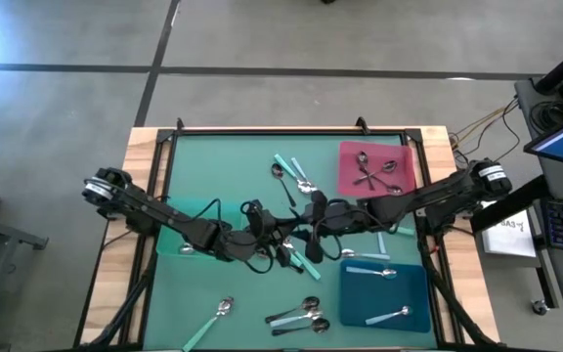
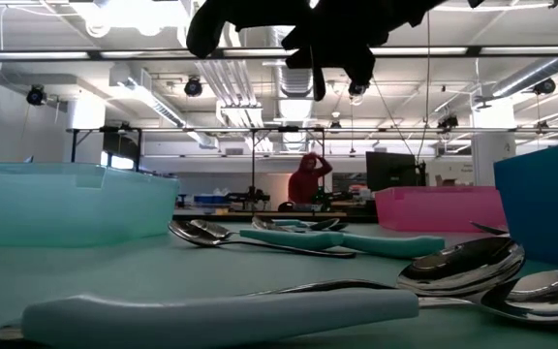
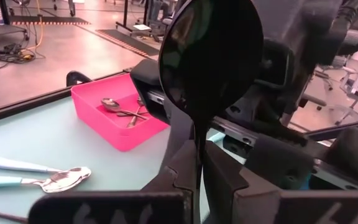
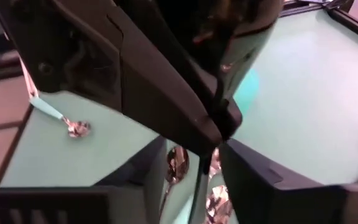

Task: Sort silverware by color (type)
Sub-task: Put the black spoon into the red bin

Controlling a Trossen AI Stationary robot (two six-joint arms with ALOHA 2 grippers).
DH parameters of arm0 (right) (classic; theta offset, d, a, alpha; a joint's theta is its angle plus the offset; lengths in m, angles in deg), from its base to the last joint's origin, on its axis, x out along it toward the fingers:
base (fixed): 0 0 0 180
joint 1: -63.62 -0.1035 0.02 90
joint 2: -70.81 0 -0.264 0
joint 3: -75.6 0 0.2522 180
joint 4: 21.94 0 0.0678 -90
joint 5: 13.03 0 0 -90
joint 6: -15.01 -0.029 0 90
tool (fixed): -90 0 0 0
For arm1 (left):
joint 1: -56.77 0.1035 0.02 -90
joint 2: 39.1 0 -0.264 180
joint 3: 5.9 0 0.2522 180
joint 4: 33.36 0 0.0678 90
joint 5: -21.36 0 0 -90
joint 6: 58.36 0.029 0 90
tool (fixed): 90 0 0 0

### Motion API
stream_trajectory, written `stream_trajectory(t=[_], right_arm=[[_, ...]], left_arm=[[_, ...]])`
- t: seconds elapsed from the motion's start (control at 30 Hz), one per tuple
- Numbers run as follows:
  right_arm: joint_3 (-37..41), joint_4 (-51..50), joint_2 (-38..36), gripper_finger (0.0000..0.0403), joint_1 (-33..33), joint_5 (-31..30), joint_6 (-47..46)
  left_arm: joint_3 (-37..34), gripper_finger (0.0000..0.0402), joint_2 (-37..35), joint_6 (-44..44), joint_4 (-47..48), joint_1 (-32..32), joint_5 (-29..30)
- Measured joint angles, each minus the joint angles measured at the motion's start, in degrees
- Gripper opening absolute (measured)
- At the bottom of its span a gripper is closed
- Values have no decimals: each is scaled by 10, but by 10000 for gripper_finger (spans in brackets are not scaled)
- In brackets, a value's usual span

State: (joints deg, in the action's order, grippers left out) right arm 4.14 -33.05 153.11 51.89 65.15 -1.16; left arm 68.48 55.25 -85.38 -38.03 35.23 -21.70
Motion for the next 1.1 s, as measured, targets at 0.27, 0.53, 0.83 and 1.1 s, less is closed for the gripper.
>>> stream_trajectory(t=[0.27,0.53,0.83,1.1], right_arm=[[-35,-54,0,11,0,-2,34],[-47,-77,-2,9,0,-2,47],[-45,-94,-3,8,-1,-4,48],[-49,-139,-17,8,1,-4,64]], left_arm=[[0,0,-1,9,-1,0,0],[0,12,-2,13,-2,0,0],[0,2,-2,25,1,0,-3],[0,1,-2,26,2,1,-6]])
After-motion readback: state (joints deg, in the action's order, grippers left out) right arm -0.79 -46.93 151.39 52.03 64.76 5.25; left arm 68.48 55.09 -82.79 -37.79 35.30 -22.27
